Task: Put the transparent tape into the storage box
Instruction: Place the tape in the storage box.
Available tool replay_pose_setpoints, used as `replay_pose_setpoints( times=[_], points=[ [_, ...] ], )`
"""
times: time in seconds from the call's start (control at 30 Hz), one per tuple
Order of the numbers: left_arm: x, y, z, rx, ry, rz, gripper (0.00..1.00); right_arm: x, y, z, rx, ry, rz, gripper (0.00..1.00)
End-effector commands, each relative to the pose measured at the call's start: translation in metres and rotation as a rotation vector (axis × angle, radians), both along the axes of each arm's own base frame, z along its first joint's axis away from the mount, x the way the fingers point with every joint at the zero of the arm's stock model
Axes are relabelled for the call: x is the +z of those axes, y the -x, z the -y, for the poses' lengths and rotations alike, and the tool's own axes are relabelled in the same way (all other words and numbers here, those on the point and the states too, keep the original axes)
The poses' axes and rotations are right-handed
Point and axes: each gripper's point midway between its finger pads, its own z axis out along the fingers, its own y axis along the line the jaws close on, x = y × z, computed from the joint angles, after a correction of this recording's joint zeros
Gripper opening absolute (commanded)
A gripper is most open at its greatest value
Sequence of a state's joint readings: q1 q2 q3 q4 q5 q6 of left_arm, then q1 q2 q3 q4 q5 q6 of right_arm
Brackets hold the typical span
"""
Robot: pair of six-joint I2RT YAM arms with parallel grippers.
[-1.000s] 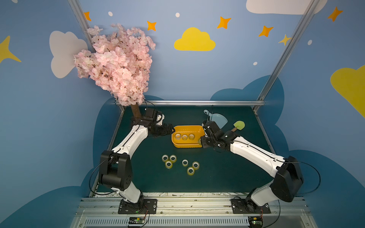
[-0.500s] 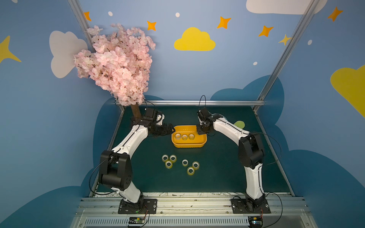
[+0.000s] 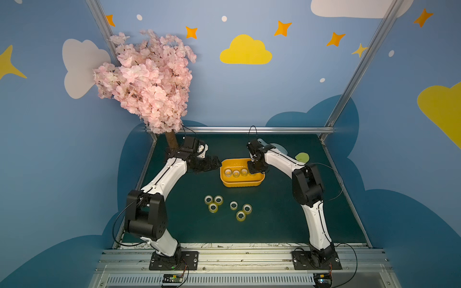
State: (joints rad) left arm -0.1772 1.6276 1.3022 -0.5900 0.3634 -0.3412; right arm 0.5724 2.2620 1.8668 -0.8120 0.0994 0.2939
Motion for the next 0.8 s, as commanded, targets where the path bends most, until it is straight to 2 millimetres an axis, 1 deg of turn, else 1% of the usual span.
replay_pose_setpoints(
  times=[0.0,0.07,0.17,0.3,0.4,0.5,0.6,0.7,0.77],
  points=[
    [0.013,0.0,0.002,-0.01,0.013,0.028,1.0,0.04,0.0,-0.004,0.007,-0.035,0.052,0.42],
    [0.015,0.0,0.002,-0.01,0.012,0.035,1.0,0.059,0.001,-0.005,0.009,-0.053,0.083,0.43],
    [0.017,0.001,0.002,-0.009,0.015,0.044,1.0,0.092,0.008,-0.005,0.026,-0.071,0.137,0.42],
    [0.023,0.001,0.003,-0.015,0.023,0.081,1.0,0.126,0.029,-0.004,0.059,-0.09,0.206,0.42],
    [0.032,0.003,0.003,-0.02,0.026,0.132,1.0,0.14,0.052,-0.002,0.083,-0.116,0.241,0.42],
    [0.045,0.006,0.003,-0.026,0.031,0.209,1.0,0.148,0.076,0.0,0.109,-0.163,0.268,0.41],
    [0.058,0.011,0.0,-0.024,0.024,0.292,1.0,0.145,0.107,0.003,0.137,-0.244,0.252,0.42],
    [0.062,0.016,-0.006,-0.005,-0.064,0.343,1.0,0.131,0.145,-0.003,0.194,-0.354,0.208,0.42],
    [0.06,0.02,-0.01,-0.003,-0.145,0.362,1.0,0.117,0.168,0.001,0.19,-0.399,0.181,0.42]
  ],
)
